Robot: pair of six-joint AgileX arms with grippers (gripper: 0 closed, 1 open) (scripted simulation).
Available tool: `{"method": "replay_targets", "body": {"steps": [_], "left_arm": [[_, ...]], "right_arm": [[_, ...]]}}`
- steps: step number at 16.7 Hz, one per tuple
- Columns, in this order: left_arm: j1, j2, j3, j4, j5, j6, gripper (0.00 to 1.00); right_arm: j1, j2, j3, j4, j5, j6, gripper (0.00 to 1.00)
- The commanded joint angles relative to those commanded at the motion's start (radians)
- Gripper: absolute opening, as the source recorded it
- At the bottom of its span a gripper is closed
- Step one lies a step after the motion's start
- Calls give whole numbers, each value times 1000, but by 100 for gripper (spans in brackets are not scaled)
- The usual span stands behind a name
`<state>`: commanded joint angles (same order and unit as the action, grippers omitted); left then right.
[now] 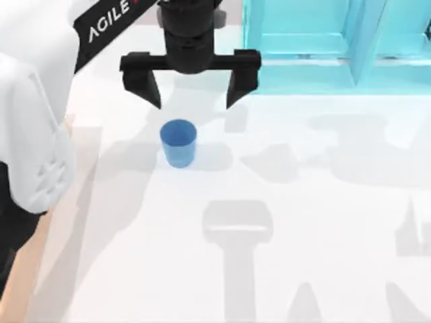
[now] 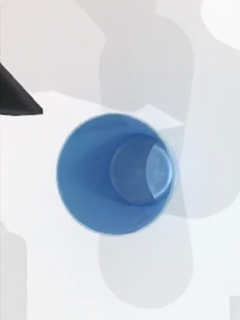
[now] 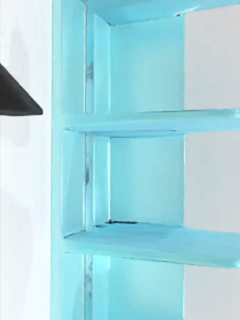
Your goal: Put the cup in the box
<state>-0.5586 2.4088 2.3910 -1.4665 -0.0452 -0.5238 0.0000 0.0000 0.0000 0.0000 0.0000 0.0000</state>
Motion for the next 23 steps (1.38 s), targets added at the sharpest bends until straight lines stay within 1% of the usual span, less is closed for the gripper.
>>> {"method": "replay_targets", "body": {"steps": [7, 9, 13, 15, 20, 23], "left_arm": [[5, 0, -18, 18, 0, 3, 100], [5, 4, -75, 75, 1, 6, 100], [10, 19, -247, 274, 1, 10, 100], [12, 27, -314, 344, 1, 12, 100], [12, 30, -341, 372, 1, 13, 100], [12, 30, -341, 372, 1, 13, 77]], "right_arm": [[0, 0, 0, 0, 0, 0, 100], [0, 0, 0, 0, 0, 0, 100], [0, 0, 0, 0, 0, 0, 100], [0, 0, 0, 0, 0, 0, 100], [0, 0, 0, 0, 0, 0, 100], [0, 0, 0, 0, 0, 0, 100]]}}
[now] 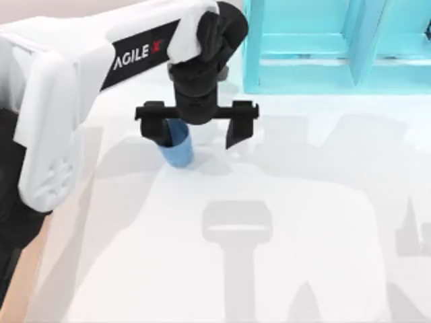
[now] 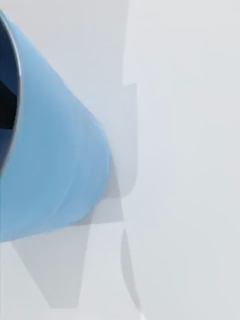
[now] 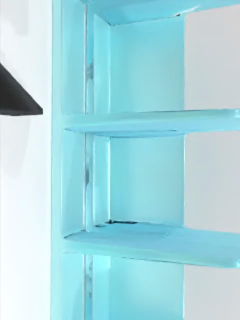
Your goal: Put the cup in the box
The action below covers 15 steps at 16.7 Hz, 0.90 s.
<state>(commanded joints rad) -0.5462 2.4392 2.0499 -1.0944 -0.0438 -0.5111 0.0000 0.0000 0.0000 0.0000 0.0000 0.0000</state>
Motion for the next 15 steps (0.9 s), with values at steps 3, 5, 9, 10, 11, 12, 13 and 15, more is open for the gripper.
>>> {"method": "replay_targets", "body": {"steps": [3, 5, 9, 10, 11, 12, 13, 15], "left_arm": [[0, 0, 0, 0, 0, 0, 55], [0, 0, 0, 0, 0, 0, 40], [0, 0, 0, 0, 0, 0, 10], [0, 0, 0, 0, 0, 0, 2], [0, 0, 0, 0, 0, 0, 0], [0, 0, 0, 0, 0, 0, 0], [0, 0, 0, 0, 0, 0, 0], [0, 0, 0, 0, 0, 0, 0]], "right_arm": [[0, 0, 0, 0, 0, 0, 100], [0, 0, 0, 0, 0, 0, 100], [0, 0, 0, 0, 0, 0, 100], [0, 0, 0, 0, 0, 0, 100], [0, 0, 0, 0, 0, 0, 100], [0, 0, 0, 0, 0, 0, 100], [0, 0, 0, 0, 0, 0, 100], [0, 0, 0, 0, 0, 0, 100]]}}
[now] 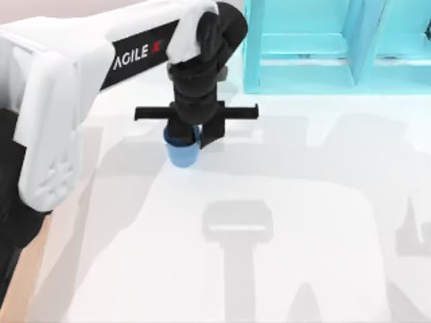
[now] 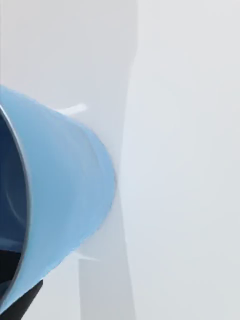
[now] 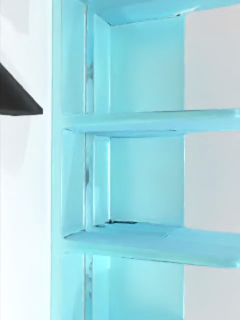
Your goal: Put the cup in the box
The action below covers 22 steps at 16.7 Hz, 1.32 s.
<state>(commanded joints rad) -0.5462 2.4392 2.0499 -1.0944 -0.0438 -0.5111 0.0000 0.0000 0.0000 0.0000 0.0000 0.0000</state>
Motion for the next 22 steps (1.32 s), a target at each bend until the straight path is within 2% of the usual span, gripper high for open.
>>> {"method": "replay_targets", "body": {"steps": [6, 9, 14, 19, 22], "left_arm": [[-1, -15, -6, 1, 5, 14, 0], [41, -102, -50, 5, 32, 106, 0], [269, -339, -216, -46, 76, 364, 0], [555, -582, -434, -159, 72, 610, 0], [691, -700, -519, -207, 66, 698, 0]], "right_arm": [[0, 0, 0, 0, 0, 0, 100], [0, 0, 0, 0, 0, 0, 100], [0, 0, 0, 0, 0, 0, 100], [0, 0, 0, 0, 0, 0, 100], [0, 0, 0, 0, 0, 0, 100]]}}
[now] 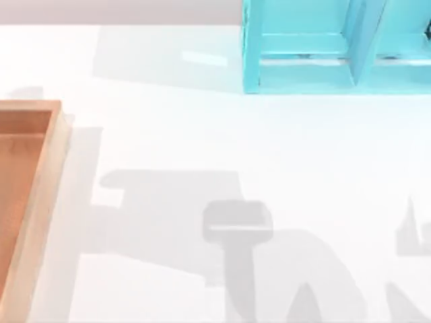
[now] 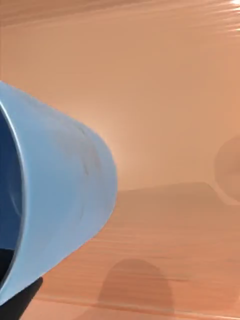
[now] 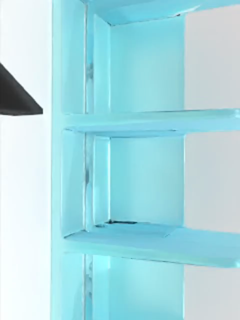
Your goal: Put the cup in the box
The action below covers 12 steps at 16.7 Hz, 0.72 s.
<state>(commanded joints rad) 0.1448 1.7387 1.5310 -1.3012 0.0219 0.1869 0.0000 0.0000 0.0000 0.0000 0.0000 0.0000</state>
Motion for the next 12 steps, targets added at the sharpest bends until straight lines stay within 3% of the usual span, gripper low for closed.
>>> {"method": "replay_targets", "body": {"steps": [8, 12], "left_arm": [[47, -44, -27, -12, -5, 32, 0], [61, -34, -118, 93, -4, 41, 0]], "right_arm": [[0, 0, 0, 0, 0, 0, 100], [0, 0, 0, 0, 0, 0, 100]]}}
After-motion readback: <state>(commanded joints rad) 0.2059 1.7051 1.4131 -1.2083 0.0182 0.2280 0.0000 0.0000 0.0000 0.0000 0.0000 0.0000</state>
